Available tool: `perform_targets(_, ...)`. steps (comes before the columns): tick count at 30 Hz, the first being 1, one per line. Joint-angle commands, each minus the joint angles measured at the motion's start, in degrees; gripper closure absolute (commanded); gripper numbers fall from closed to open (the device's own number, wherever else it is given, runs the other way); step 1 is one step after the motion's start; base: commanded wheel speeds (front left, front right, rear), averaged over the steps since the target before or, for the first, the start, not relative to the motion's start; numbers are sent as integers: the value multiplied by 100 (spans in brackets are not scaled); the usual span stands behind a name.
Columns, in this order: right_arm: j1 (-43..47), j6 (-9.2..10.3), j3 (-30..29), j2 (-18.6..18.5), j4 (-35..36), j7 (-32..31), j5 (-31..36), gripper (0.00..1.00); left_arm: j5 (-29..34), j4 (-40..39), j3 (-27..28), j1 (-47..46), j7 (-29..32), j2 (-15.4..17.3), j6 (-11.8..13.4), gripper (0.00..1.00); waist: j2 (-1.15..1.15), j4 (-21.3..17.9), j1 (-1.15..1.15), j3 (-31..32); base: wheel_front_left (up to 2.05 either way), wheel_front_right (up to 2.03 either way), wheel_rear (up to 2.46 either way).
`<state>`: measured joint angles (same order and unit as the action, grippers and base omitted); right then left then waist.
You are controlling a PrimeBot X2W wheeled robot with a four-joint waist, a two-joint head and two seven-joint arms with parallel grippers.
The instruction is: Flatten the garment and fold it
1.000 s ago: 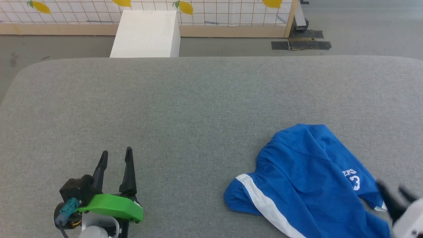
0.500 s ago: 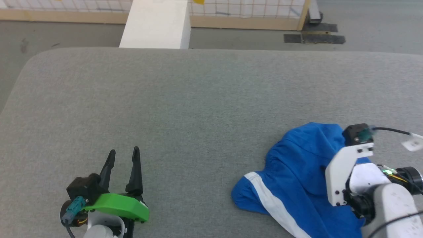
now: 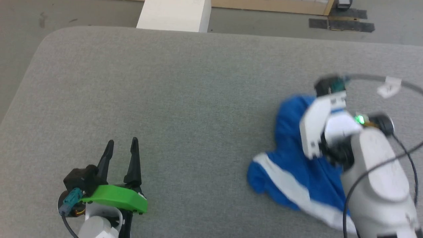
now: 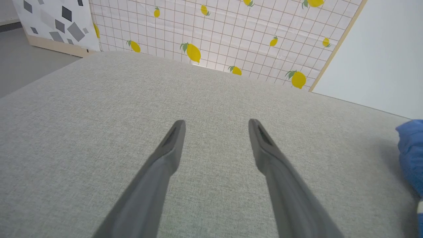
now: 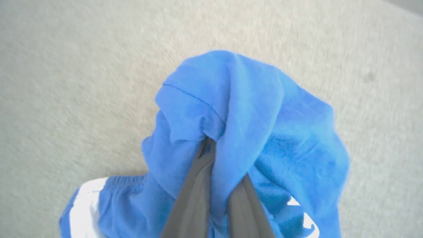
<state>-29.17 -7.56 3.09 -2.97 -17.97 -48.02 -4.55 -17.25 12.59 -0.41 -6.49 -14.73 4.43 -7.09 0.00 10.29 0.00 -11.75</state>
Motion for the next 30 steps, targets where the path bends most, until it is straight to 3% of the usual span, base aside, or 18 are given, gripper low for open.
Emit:
perform_targets(1, -388, 8, 75, 10, -155, 210, -144, 100, -83, 2, 8, -107, -27, 51, -39, 0, 0, 83, 0, -71, 0, 0, 0)
perform_targets(8, -1655, 8, 538, 10, -1281, 1283, -512, 100, -130, 46, 5, -178, -27, 44, -39, 0, 0, 167, 0, -123, 0, 0, 0)
perform_targets(9, -1730, 8, 671, 10, -1504, 1312, -586, 66, -135, 54, 2, -180, -27, 39, -39, 0, 0, 173, 0, -123, 0, 0, 0)
perform_targets(10, -1785, 8, 743, 10, -1660, 1332, -646, 0, -139, 62, 1, -181, -27, 35, -39, 0, 0, 175, 0, -120, 0, 0, 0)
perform_targets(15, -1959, 8, 871, 10, -2076, 1814, -820, 0, -127, 91, 44, -153, -27, 17, -39, 0, 0, 134, 0, 13, 0, 0, 0)
perform_targets(19, -1759, 8, 366, 10, -2043, 2693, -1223, 0, -46, 78, 150, -48, -27, 11, -39, 0, 0, 2, 0, 248, 0, 0, 0)
perform_targets(23, -1264, 8, -85, 10, -1790, 3768, -1068, 0, 37, 36, 201, 70, -27, -17, -29, 0, 0, -147, 0, 500, 0, 0, 0)
perform_targets(30, 353, 8, -707, 10, -795, 4745, -532, 0, 157, -43, 178, 270, -27, -60, 33, 0, 0, -387, 0, 795, 0, 0, 0)
